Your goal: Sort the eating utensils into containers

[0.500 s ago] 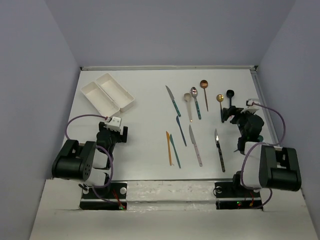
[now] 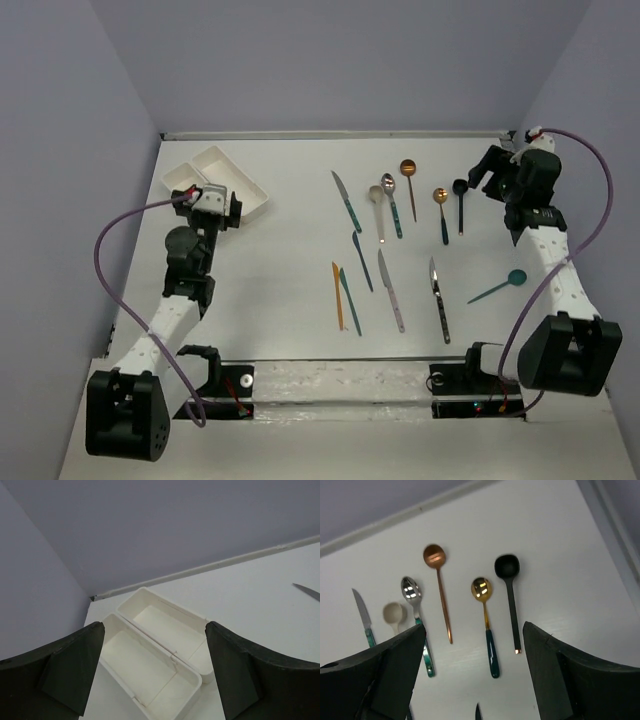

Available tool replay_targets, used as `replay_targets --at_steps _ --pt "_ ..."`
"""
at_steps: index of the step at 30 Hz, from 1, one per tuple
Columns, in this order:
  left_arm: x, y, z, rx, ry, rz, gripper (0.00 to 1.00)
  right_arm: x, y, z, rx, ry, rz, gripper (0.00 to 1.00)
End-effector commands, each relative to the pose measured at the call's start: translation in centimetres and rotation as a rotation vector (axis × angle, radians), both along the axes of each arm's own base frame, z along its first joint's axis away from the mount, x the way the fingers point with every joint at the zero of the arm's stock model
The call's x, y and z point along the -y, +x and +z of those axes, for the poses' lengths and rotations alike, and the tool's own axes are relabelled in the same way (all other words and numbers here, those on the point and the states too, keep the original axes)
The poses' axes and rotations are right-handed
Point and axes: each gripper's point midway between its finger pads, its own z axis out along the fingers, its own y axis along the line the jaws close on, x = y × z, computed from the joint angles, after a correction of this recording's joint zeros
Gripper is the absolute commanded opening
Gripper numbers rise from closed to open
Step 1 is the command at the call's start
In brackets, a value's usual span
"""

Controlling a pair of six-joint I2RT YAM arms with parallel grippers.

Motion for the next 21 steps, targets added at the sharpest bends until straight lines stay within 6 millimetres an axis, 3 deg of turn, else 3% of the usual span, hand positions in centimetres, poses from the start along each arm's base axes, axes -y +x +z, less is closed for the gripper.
replay_targets --at_steps 1,4,6,8,9,17,21 --pt "1.4 0.9 0.6 -0.256 0.144 -0.099 0.96 -0.3 -0.7 -8.2 -0.368 0.033 0.018 0.8" --pt "2.2 1.2 -1.1 -0.403 0.164 -0.159 0.96 0.5 1.6 -11.2 -0.453 0.022 0.004 0.66" --pt "2.5 1.1 -1.8 -0.459 0.164 -0.178 0.96 1.4 3.7 -11.0 -0.448 0.002 -0.021 0.6" --pt "3.0 1.3 -2.8 -0.493 0.145 -0.205 0.98 2.0 6.1 -15.5 -0.56 -0.01 -0.01 0.59" --pt "3.1 1.3 -3.0 -0.496 0.141 -0.208 0.98 2.1 6.6 -16.1 -0.576 -0.014 -0.005 0.58" --pt "2.6 2.2 -4.9 -0.52 0.114 -0.174 0.99 2.6 8.3 -22.3 -0.706 -0.043 0.036 0.56" --pt "0.8 2.6 -6.1 -0.547 0.102 -0.124 0.99 3.9 8.4 -24.6 -0.761 -0.091 -0.011 0.49"
